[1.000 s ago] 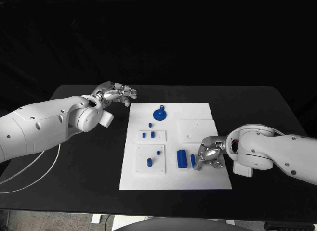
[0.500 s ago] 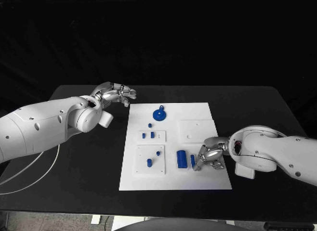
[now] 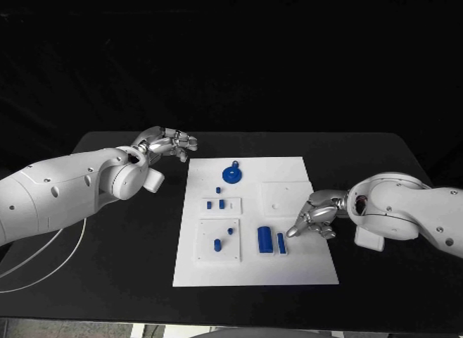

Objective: Assemble the parts on the task board

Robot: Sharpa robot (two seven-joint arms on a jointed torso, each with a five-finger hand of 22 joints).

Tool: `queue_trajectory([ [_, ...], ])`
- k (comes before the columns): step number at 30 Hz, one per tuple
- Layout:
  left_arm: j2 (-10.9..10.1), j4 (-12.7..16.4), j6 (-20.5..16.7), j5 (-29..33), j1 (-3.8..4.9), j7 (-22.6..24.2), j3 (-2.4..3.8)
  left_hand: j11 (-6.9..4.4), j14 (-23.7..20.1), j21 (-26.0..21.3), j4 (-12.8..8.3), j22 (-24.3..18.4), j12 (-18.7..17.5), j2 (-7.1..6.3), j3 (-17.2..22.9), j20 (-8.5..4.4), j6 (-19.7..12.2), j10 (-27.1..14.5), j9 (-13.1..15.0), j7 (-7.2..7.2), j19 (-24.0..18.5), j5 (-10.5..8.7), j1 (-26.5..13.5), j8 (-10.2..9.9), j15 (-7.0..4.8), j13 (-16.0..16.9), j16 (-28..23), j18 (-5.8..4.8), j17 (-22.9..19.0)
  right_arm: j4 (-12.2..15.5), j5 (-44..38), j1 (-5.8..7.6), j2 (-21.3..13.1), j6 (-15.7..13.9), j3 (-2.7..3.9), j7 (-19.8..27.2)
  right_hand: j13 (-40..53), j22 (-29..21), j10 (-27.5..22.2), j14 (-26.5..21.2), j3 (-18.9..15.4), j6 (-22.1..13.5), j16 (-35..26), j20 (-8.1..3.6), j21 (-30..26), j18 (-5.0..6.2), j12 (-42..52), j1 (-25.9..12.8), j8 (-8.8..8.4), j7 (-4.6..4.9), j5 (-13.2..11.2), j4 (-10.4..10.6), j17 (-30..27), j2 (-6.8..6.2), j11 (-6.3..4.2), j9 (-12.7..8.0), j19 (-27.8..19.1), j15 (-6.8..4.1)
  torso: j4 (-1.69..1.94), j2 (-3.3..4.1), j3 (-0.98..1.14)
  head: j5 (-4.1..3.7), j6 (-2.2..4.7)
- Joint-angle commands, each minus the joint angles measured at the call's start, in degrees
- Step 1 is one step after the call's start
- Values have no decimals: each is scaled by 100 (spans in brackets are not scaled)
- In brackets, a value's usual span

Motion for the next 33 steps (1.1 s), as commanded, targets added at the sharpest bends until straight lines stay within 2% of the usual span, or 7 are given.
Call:
queue_trajectory([
  [1, 31, -12, -2, 81, 5, 93, 5, 54, -6, -27, 38, 52, 16, -10, -6, -38, -41, -1, 8, 2, 11, -12, -55, 37, 17, 6, -35, 63, 6, -170, 238, 72, 22, -70, 55, 411, 3, 4, -48, -36, -53, -205, -29, -24, -26, 241, -15, -9, 21, 162, -23, 3, 6, 44, 6, 6, -37, 1, -4, -34, -9, -13, 99],
  [10, 121, -167, -138, 239, 32, 130, 10, 54, -7, -30, 41, 54, 16, -15, -11, -37, -42, 0, 8, 4, 10, -16, -61, 37, 17, 7, -37, 62, 8, -1581, 1594, 171, 637, -1161, 109, 2217, -84, -133, -165, -196, -104, -250, -297, 28, -306, 241, -120, 1, 18, 194, -21, 13, -162, 371, 22, 29, -223, 27, 10, -197, -59, -31, 433],
  [16, 348, -521, -243, 558, 72, 213, 12, 92, -266, -247, 47, -11, 17, -27, 28, 32, -32, -2, 12, 1, -212, -21, -88, 56, 87, 12, -358, 10, -119, -2915, 2401, 85, 1294, -1401, 131, 3137, -579, -605, -766, -829, 214, -413, -1266, 379, -1224, 115, -813, 423, -20, 308, -16, 47, -743, 477, 221, 61, -912, 228, 21, -340, -106, -127, 737],
  [19, 464, -691, -234, 699, 124, 316, 15, 130, -621, -615, 45, -166, 5, -36, 88, 203, -57, -33, 15, 9, -570, -31, -127, 62, 289, 11, -890, -79, -318, -3520, 2763, -80, 1587, -1413, 384, 3352, -1039, -1007, -1238, -1286, 389, -566, -2025, 629, -1941, -6, -1371, 538, -55, 451, 7, 61, -1177, 497, 349, 79, -1426, 449, 23, -399, -120, -150, 861],
  [24, 583, -878, -168, 827, 152, 472, 19, 317, -1338, -1194, 27, -417, -50, -33, 114, 673, -248, -511, -31, 64, -1140, -75, -185, -16, 778, -147, -1916, -43, -630, -4033, 3158, -187, 1812, -1345, 611, 3560, -2698, -1876, -1756, -2365, 665, -1103, -3775, 1101, -3403, -340, -3213, 626, -265, 457, 15, 23, -2325, 477, 888, -5, -2751, 1288, 52, -439, -101, -144, 992],
  [26, 662, -967, -153, 846, 152, 519, 21, 338, -1536, -1359, 20, -476, -40, -31, 93, 805, -327, -681, -74, 47, -1283, -81, -188, -53, 896, -244, -2199, 14, -695, -4141, 3183, -259, 1849, -1390, 732, 3663, -3365, -2139, -1609, -2776, 681, -1155, -4376, 1258, -3848, -470, -3823, 700, -256, 479, 29, 18, -2794, 467, 932, -26, -3243, 1540, 60, -463, -88, -158, 1045],
  [33, 817, -1109, -169, 987, 148, 636, 21, 269, -2283, -1839, -2, -575, -53, 0, -200, 992, -645, -1394, -218, -114, -1839, -28, -343, -209, 1058, -637, -2893, -120, -902, -4302, 3213, -374, 1932, -1434, 877, 3862, -4866, -2548, -960, -2645, 401, -1241, -4967, 1438, -4271, -328, -4993, 834, -154, 281, -12, 4, -3709, 544, 770, -151, -3206, 1423, 62, -524, -65, -116, 1103],
])
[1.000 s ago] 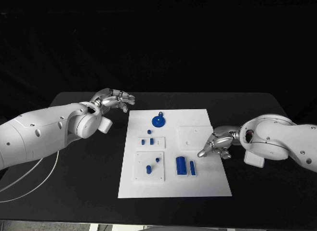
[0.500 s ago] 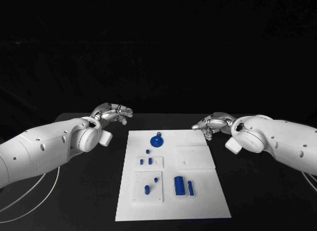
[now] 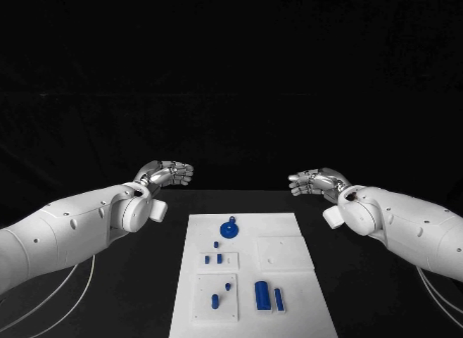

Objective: Assemble the parts on the task board

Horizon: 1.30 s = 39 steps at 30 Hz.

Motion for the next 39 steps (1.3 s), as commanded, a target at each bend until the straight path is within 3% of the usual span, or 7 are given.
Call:
queue_trajectory([
  [1, 65, -26, -11, 229, 4, 277, 6, -38, -145, -126, -48, -9, -19, 25, -179, 23, -130, -210, -38, -52, -138, 30, -105, -57, 10, -131, -143, -85, -43, -25, 227, -1, 3, -57, 19, 365, -313, -123, 137, -54, -92, 20, -119, 85, -126, 108, -245, 63, 61, -103, -25, 7, -210, 53, -53, -51, -4, -62, 0, -40, 23, 31, 51],
  [5, 137, -104, 37, 253, -1, 290, 6, -83, -191, -203, -55, -9, -12, 59, -271, 3, -190, -293, -62, -129, -164, 23, -132, -83, -20, -224, -215, -129, -64, -45, 227, -26, 19, -52, 24, 375, -498, -200, 298, -28, -146, 80, -160, 129, -215, 139, -363, 97, 122, -80, -13, 6, -331, 88, -63, -86, -20, -70, 11, -38, 44, 50, 78],
  [6, 101, -71, -2, 93, -1, 86, 1, -778, -3962, -2215, 880, -2079, -381, 698, -3213, -381, -4311, -5671, -3090, -847, -3320, -351, -1855, -1460, -959, -1061, -2630, -215, -1958, -30, 100, -5, 1, -27, 20, 147, -1810, -5009, -4961, -4575, -2497, -4321, -1479, -1028, -1483, -844, -1398, -5289, -863, -903, -311, 1666, -3581, 354, -876, -3425, -3492, -940, 3, -29, 20, 28, 54],
  [8, 93, -38, -34, 99, -14, 98, 7, -778, -3962, -2215, 880, -2325, -381, 698, -3213, -381, -4311, -5671, -3090, -847, -3320, -351, -5974, -1460, -959, -1061, -2630, -215, -1958, 4, 115, -12, -9, -60, 19, 160, -1810, -5009, -4961, -4575, -2497, -4321, -1479, -1028, -1483, -844, -1398, -5289, -863, -903, -311, 1666, -3581, 354, -876, -3425, -3492, -940, 3, -45, 21, 18, 37],
  [10, 67, 67, -136, 118, -55, 134, 26, -778, -3962, -2215, 880, -2768, -381, 698, -3213, -381, -4311, -5671, -3090, -847, -3320, -351, -5974, -1460, -959, -1061, -2630, -215, -1958, 108, 163, -33, -38, -162, 17, 201, -1810, -5009, -4961, -4575, -2497, -4321, -1479, -1028, -1483, -844, -1398, -5289, -863, -903, -311, 1666, -3581, 354, -876, -3425, -3492, -940, 2, -95, 27, -13, -15],
  [11, 52, 127, -194, 129, -79, 155, 36, -778, -3962, -2215, 880, -6921, -381, 698, -3213, -381, -4311, -5671, -3090, -847, -3320, -351, -5974, -1460, -959, -1061, -2630, -215, -1958, 169, 190, -45, -54, -221, 15, 224, -1810, -5009, -4961, -4575, -2497, -4321, -1479, -1028, -1483, -844, -1398, -5289, -863, -903, -311, 1666, -3581, 354, -876, -3425, -3492, -940, 2, -124, 30, -31, -45],
  [39, -739, 3321, -3292, 705, -1347, 1256, 598, -778, -3962, -2215, 880, -6921, -381, 698, -3213, -381, -4311, -5671, -3090, -847, -3320, -351, -5974, -1460, -959, -1061, -2630, -215, -1958, 4184, 2019, -862, -1168, -4144, -81, 1771, -1810, -5009, -4961, -4575, -2497, -4321, -1479, -1028, -1483, -844, -1398, -5289, -863, -903, -311, 1666, -3581, 354, -876, -3425, -3492, -940, -1, -292, 47, -134, -220],
])
